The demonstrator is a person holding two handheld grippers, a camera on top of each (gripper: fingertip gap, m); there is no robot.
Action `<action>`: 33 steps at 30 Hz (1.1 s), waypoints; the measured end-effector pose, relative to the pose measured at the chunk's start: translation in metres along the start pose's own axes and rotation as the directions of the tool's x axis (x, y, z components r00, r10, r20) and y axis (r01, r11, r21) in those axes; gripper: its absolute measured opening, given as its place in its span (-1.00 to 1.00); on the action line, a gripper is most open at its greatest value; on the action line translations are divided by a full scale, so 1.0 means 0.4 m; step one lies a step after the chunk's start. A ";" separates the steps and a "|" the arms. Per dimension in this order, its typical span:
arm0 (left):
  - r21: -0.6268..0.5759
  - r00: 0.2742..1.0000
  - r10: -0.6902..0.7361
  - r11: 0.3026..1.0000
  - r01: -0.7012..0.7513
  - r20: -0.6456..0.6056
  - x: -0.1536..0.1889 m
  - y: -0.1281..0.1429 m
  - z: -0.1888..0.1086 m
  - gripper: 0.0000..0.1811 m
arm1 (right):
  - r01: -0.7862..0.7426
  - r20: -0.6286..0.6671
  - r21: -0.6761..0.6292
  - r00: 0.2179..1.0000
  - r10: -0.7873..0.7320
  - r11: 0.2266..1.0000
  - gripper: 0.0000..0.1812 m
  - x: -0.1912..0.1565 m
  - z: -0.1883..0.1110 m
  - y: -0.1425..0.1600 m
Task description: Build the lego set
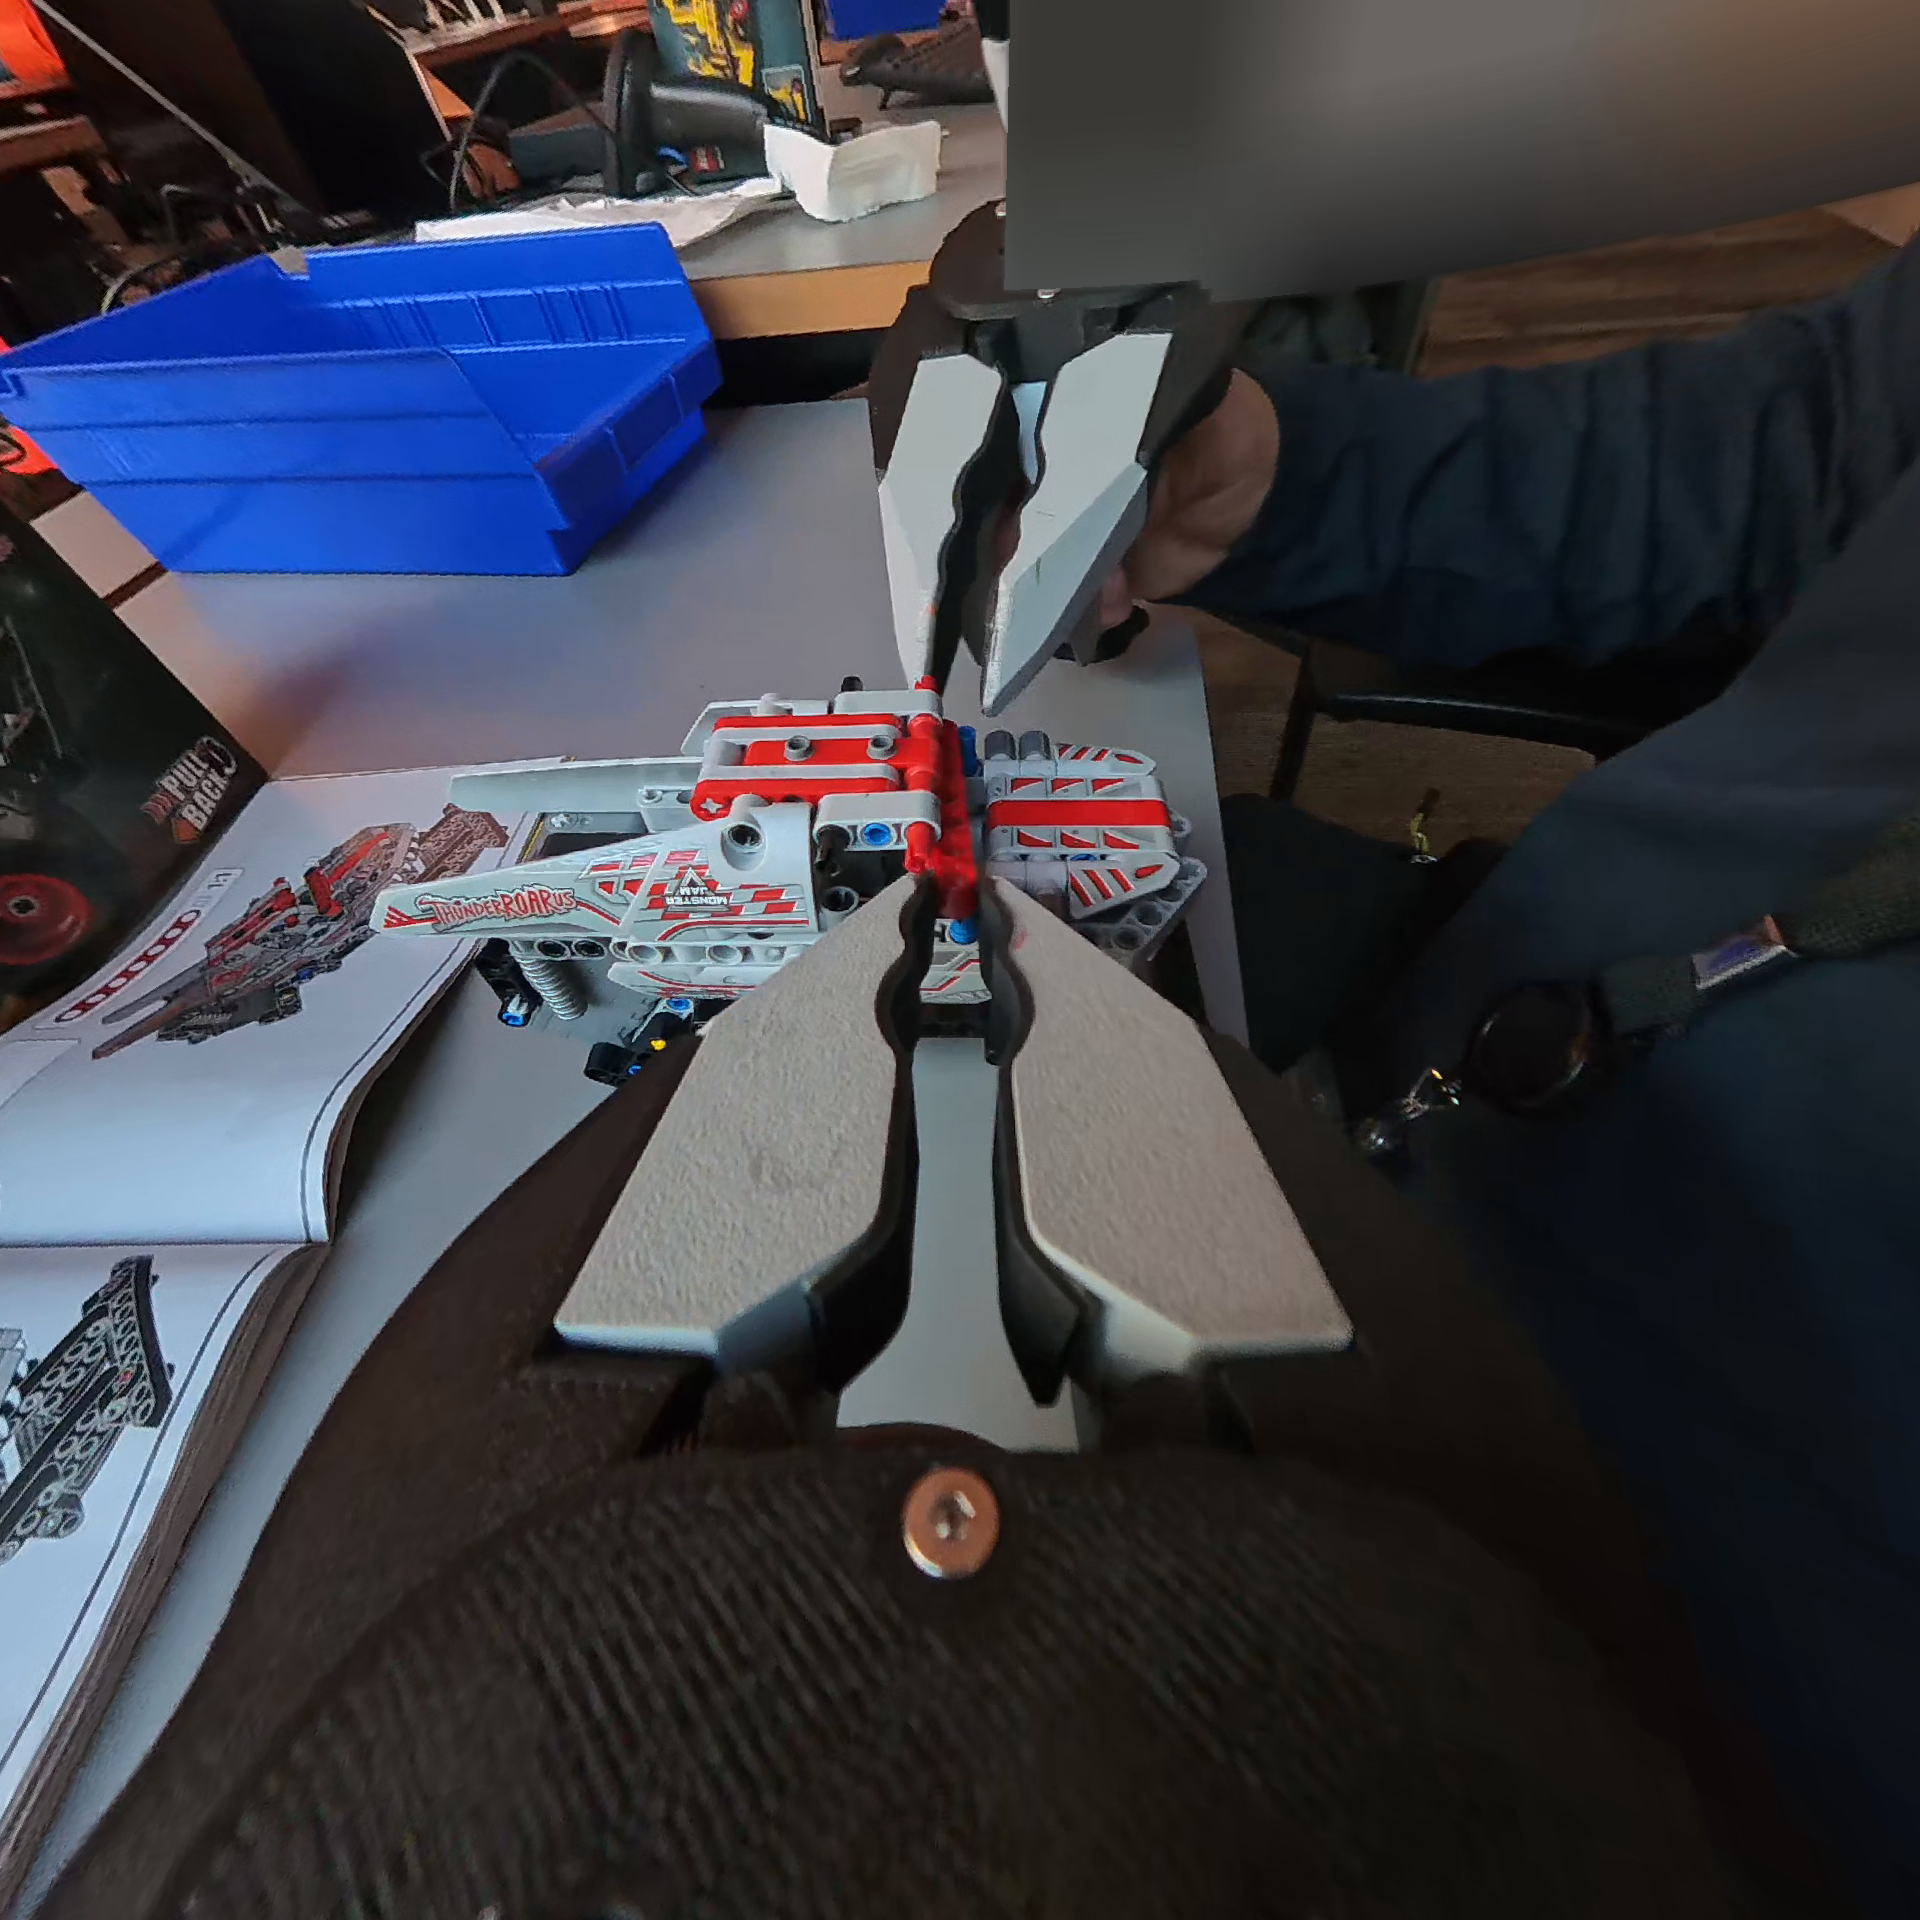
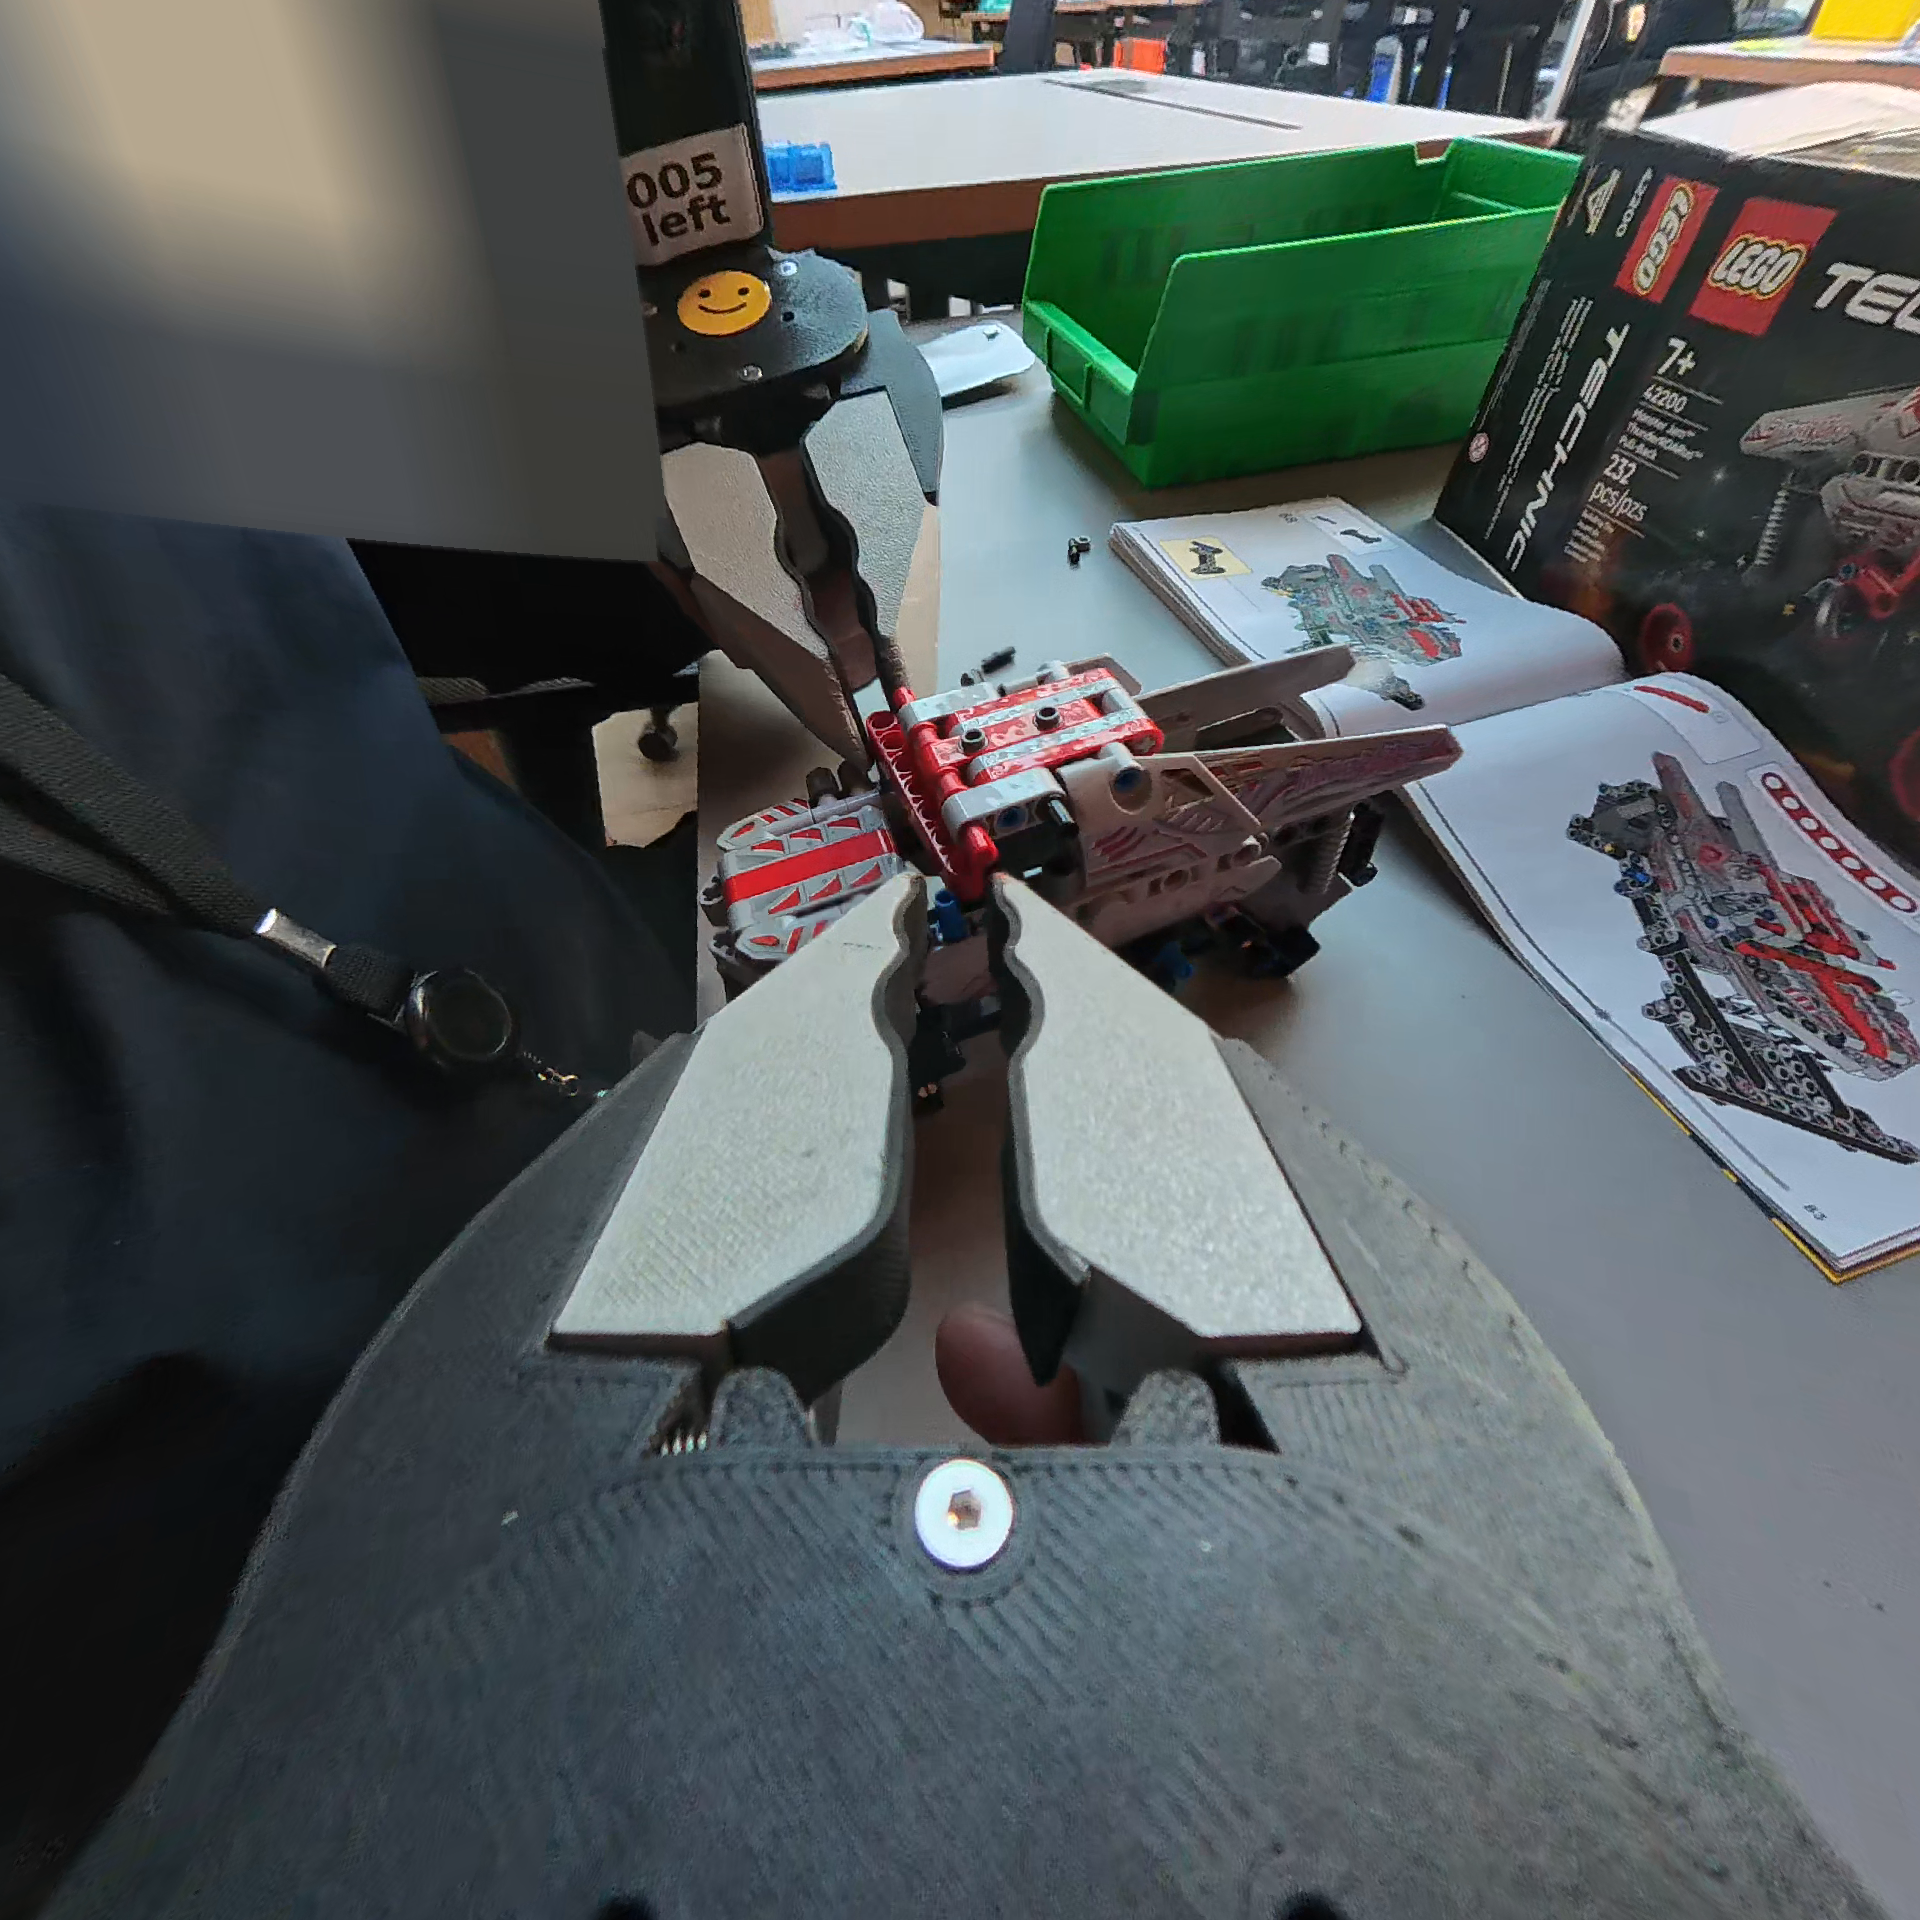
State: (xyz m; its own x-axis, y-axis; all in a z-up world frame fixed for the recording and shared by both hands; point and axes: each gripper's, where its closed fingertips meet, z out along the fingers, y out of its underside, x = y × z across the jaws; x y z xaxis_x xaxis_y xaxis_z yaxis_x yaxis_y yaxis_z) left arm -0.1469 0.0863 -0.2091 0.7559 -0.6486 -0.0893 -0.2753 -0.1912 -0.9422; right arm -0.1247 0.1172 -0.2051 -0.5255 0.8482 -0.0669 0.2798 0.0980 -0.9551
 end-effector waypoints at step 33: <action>0.050 0.992 0.125 0.991 -0.126 0.026 0.011 -0.003 -0.009 -0.94 | 0.150 -0.037 -0.010 0.988 -0.150 0.989 -0.96 -0.040 0.022 0.009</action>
State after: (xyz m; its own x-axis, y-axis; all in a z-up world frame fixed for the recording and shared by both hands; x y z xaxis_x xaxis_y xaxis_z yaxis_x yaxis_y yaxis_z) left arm -0.1454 0.0809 -0.2071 0.7307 -0.6480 -0.2147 -0.3382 -0.0703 -0.9385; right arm -0.1224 0.0992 -0.2101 -0.5314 0.8426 0.0877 0.2057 0.2288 -0.9515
